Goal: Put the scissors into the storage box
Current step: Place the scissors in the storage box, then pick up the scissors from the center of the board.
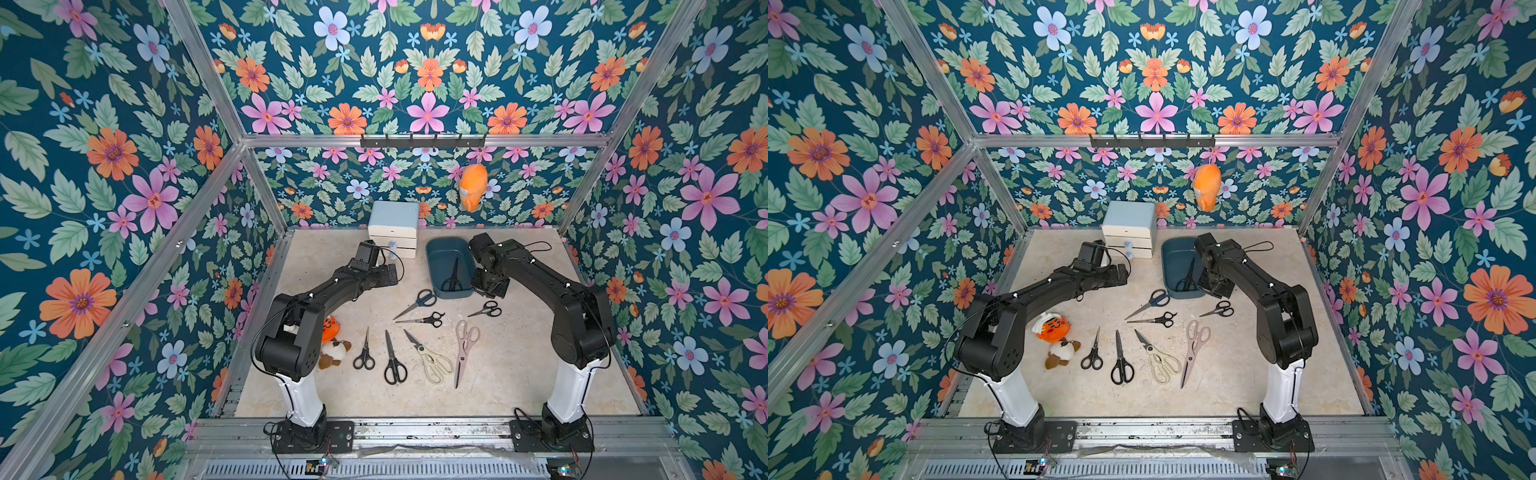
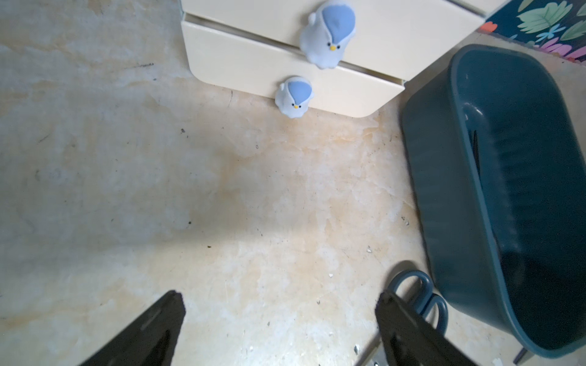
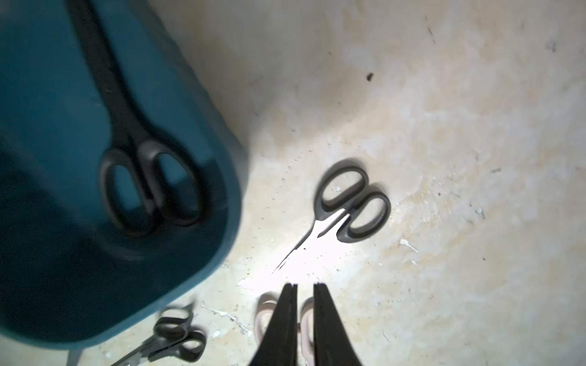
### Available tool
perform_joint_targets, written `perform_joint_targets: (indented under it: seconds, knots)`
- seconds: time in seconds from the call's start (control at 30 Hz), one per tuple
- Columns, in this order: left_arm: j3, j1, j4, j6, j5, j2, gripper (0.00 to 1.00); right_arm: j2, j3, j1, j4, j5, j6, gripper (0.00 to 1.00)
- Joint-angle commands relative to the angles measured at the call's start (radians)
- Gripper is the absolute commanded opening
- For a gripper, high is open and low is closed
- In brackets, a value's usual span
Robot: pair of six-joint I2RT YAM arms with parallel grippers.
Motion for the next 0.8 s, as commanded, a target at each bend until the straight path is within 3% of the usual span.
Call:
perform_joint_targets:
  seconds: [0.0,0.27,0.77]
  knots:
    - [-0.013,0.001,-0.004,0.022,-0.003,-0.021,0.99,-0.027,-0.06,-0.012,0.033,0.018,0.077,0.15]
    - [-0.06,0.006,-0.014,0.054,-0.042,-0.073,0.99,-0.046,-0.187,-0.065,0.115,-0.01,0.113,0.15]
    - [-0.088,0.013,-0.024,0.065,-0.069,-0.114,0.99,-0.024,-0.275,-0.111,0.209,-0.022,0.085,0.19]
